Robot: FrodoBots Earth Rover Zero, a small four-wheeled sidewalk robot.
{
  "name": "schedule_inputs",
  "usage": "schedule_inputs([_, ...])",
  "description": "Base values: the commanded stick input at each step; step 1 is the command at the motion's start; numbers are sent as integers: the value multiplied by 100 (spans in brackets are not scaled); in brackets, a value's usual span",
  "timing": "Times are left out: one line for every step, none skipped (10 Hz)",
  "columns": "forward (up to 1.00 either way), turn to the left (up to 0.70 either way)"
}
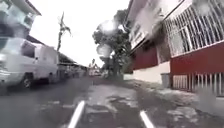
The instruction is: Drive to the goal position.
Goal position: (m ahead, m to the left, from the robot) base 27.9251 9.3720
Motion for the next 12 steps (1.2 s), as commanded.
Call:
schedule_inputs([100,-40])
schedule_inputs([100,-40])
schedule_inputs([100,-40])
schedule_inputs([100,-36])
schedule_inputs([100,-13])
schedule_inputs([100,4])
schedule_inputs([100,22])
schedule_inputs([100,7])
schedule_inputs([100,7])
schedule_inputs([100,19])
schedule_inputs([100,0])
schedule_inputs([100,0])
